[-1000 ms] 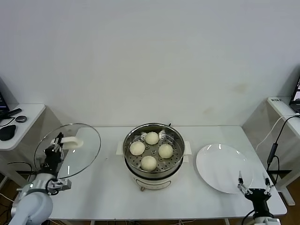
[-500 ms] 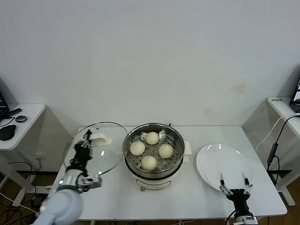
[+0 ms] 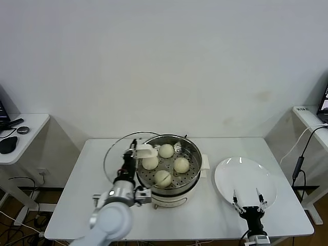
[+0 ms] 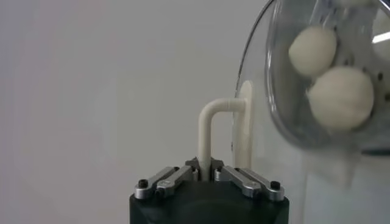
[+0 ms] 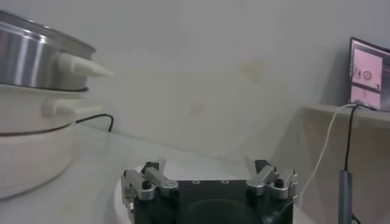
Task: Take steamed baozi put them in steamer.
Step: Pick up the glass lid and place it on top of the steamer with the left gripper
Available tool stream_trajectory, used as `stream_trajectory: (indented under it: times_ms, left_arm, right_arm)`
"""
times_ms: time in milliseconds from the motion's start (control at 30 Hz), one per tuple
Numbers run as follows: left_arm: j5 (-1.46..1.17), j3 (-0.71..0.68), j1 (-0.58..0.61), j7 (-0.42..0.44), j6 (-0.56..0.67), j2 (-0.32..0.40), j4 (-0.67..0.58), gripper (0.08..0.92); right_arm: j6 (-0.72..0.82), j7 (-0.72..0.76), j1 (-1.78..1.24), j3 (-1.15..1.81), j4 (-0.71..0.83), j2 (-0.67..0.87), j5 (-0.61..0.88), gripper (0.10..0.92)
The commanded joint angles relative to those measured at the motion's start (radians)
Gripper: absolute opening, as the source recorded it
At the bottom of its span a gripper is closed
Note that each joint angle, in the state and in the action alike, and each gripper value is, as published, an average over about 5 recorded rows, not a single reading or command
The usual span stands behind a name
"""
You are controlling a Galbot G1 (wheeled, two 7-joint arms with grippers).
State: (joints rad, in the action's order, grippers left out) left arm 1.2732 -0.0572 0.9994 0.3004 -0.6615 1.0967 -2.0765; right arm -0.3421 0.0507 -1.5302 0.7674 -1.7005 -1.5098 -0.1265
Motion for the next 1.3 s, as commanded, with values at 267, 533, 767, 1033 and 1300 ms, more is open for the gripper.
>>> stream_trajectory:
  times_ms: [267, 533, 767, 1033, 1300]
  left_arm:
    - [0.161, -0.194, -0.161, 0.062, -0.031, 0.227, 0.191, 0.164]
    - [0.160, -0.200, -0.164, 0.048, -0.030, 0.259, 0.255, 0.164]
    - [0.148, -0.188, -0.173, 0.029, -0.029, 0.251, 0.297, 0.164]
    - [0.145, -0.182, -0.161, 0.011, -0.029, 0.255, 0.313, 0.164]
    - [0.147, -0.172, -0.146, -0.005, -0.028, 0.254, 0.317, 0.164]
  right_arm:
    - [-0.021, -0.011, 0.005, -0.012, 0.011, -0.005, -0.019, 0.823]
    - [-0.024, -0.012, 0.003, -0.011, 0.007, 0.003, -0.010, 0.823]
    - [-0.025, -0.011, 0.002, -0.008, 0.008, 0.005, -0.007, 0.823]
    - [-0.028, -0.010, -0.002, -0.008, 0.009, 0.008, -0.005, 0.823]
    - [-0.029, -0.009, -0.007, -0.008, 0.006, 0.010, -0.002, 0.823]
